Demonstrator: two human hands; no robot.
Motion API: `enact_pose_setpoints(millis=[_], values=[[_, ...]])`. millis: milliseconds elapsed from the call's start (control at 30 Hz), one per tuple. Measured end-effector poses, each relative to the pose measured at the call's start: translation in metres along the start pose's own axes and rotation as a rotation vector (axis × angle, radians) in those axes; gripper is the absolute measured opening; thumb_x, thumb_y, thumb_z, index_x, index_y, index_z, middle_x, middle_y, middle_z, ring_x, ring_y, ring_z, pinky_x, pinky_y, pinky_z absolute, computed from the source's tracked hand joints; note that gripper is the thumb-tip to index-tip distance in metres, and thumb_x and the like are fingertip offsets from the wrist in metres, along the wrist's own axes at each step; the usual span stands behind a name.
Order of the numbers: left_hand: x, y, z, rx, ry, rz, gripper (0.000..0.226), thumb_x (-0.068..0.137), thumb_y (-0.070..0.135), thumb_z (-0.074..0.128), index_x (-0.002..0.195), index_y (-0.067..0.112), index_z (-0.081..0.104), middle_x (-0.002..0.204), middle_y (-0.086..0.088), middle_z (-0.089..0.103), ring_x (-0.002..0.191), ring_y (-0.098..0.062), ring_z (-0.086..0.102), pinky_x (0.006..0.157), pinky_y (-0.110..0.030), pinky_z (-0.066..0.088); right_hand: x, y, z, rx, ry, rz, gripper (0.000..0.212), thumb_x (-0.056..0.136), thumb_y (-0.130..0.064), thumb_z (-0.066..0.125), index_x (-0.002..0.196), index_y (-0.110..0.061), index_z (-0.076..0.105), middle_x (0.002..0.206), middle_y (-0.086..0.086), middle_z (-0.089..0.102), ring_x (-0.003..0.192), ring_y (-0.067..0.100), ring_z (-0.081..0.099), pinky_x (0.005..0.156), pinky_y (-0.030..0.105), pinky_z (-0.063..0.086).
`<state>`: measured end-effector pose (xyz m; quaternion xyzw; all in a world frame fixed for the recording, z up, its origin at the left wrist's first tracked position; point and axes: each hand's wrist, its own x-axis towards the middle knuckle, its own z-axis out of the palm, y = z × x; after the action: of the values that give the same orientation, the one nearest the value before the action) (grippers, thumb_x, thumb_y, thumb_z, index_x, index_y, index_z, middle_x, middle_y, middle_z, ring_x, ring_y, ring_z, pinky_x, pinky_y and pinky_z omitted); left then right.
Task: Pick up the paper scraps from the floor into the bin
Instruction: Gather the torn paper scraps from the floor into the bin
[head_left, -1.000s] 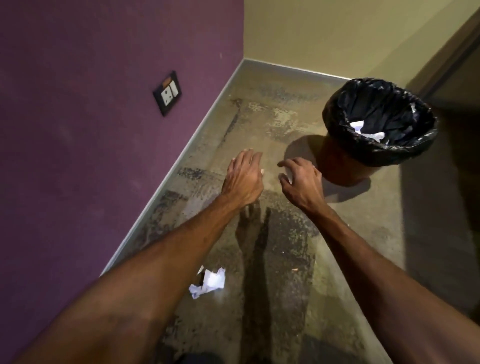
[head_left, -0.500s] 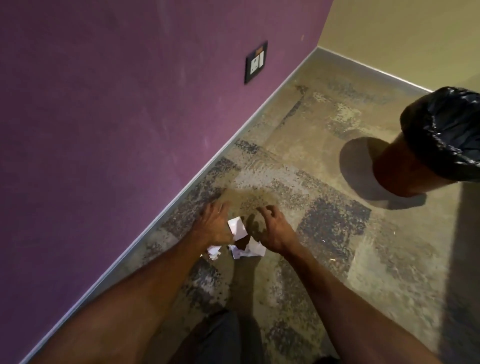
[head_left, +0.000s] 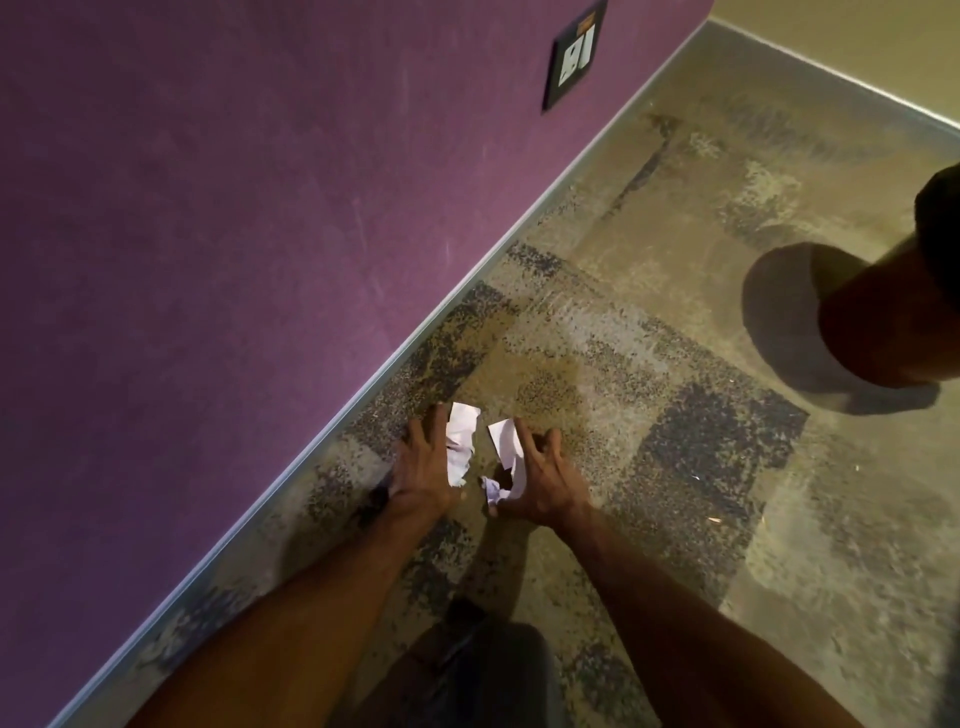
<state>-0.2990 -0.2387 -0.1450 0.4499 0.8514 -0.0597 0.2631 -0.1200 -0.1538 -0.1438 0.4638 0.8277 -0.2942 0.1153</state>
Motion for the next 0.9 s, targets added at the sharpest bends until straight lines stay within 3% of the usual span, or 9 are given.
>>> enact_pose_setpoints(millis=[67, 167, 300, 433, 533, 700, 800, 900], values=[[0.004, 0.001, 0.001, -0.043, 0.055, -0.024, 0.121, 0.072, 0.048, 0.090, 0.159, 0.025, 0.008, 0.149, -0.019, 0.039, 0.126, -0.040, 0.057, 0.097, -0.046, 0.056, 0.006, -0.011, 0.001, -0.007, 0.031, -0.052, 0.114, 0.072, -0.072, 0.080, 0.162, -0.021, 0.033, 0.142, 0.017, 0.040, 0.112, 0.041, 0.061, 0.085, 0.048, 0.061], [0.004, 0.003, -0.002, -0.091, 0.076, -0.028, 0.100, 0.078, 0.022, 0.088, 0.148, 0.022, 0.017, 0.140, -0.018, 0.049, 0.116, -0.037, 0.064, 0.090, -0.043, 0.059, 0.012, -0.019, 0.002, 0.074, 0.047, -0.098, 0.065, 0.084, -0.053, 0.079, 0.134, -0.021, 0.054, 0.133, 0.009, 0.046, 0.105, 0.034, 0.062, 0.081, 0.044, 0.063], [0.008, 0.004, -0.011, -0.159, 0.067, 0.028, 0.092, 0.079, 0.003, 0.084, 0.150, 0.018, 0.026, 0.137, -0.017, 0.053, 0.111, -0.040, 0.067, 0.088, -0.045, 0.059, 0.018, -0.015, 0.000, 0.142, 0.054, -0.110, 0.027, 0.097, -0.029, 0.075, 0.117, -0.010, 0.071, 0.133, 0.011, 0.057, 0.100, 0.031, 0.069, 0.076, 0.025, 0.044], [0.011, 0.004, -0.017, -0.189, 0.123, 0.045, 0.071, 0.080, -0.001, 0.079, 0.136, 0.018, 0.040, 0.130, -0.011, 0.058, 0.105, -0.033, 0.068, 0.085, -0.042, 0.061, 0.019, -0.004, -0.009, 0.207, 0.081, -0.066, 0.021, 0.096, -0.024, 0.073, 0.109, -0.007, 0.075, 0.108, 0.014, 0.070, 0.093, 0.035, 0.069, 0.072, 0.027, 0.037], [0.014, 0.007, -0.024, -0.224, 0.122, 0.021, 0.056, 0.086, -0.001, 0.074, 0.135, 0.017, 0.052, 0.135, -0.008, 0.058, 0.112, -0.032, 0.067, 0.090, -0.042, 0.060, 0.015, 0.001, -0.021, 0.272, 0.155, -0.006, 0.024, 0.096, -0.028, 0.076, 0.099, -0.005, 0.074, 0.087, 0.007, 0.064, 0.078, 0.029, 0.063, 0.061, 0.026, 0.032], [0.017, 0.013, -0.038, -0.266, 0.084, -0.020, 0.039, 0.093, 0.011, 0.072, 0.131, 0.015, 0.061, 0.136, -0.010, 0.061, 0.120, -0.034, 0.065, 0.096, -0.045, 0.058, 0.019, 0.008, -0.041, 0.333, 0.183, 0.067, 0.027, 0.093, -0.039, 0.077, 0.095, -0.012, 0.076, 0.085, 0.005, 0.071, 0.071, 0.023, 0.064, 0.053, 0.025, 0.034], [0.014, 0.018, -0.039, -0.191, 0.054, -0.034, 0.048, 0.094, 0.016, 0.072, 0.139, 0.015, 0.054, 0.143, -0.011, 0.055, 0.123, -0.034, 0.063, 0.097, -0.044, 0.057, 0.027, 0.008, -0.050, 0.326, 0.150, 0.085, 0.021, 0.090, -0.032, 0.076, 0.096, -0.012, 0.080, 0.080, 0.004, 0.073, 0.071, 0.025, 0.068, 0.051, 0.023, 0.036], [0.007, 0.018, -0.026, -0.121, 0.012, -0.008, 0.077, 0.094, 0.029, 0.075, 0.155, 0.014, 0.029, 0.161, -0.015, 0.035, 0.127, -0.035, 0.060, 0.093, -0.042, 0.059, 0.031, 0.001, -0.050, 0.265, 0.124, 0.041, 0.026, 0.090, -0.036, 0.079, 0.092, -0.011, 0.075, 0.077, 0.001, 0.066, 0.068, 0.022, 0.063, 0.049, 0.019, 0.030]])
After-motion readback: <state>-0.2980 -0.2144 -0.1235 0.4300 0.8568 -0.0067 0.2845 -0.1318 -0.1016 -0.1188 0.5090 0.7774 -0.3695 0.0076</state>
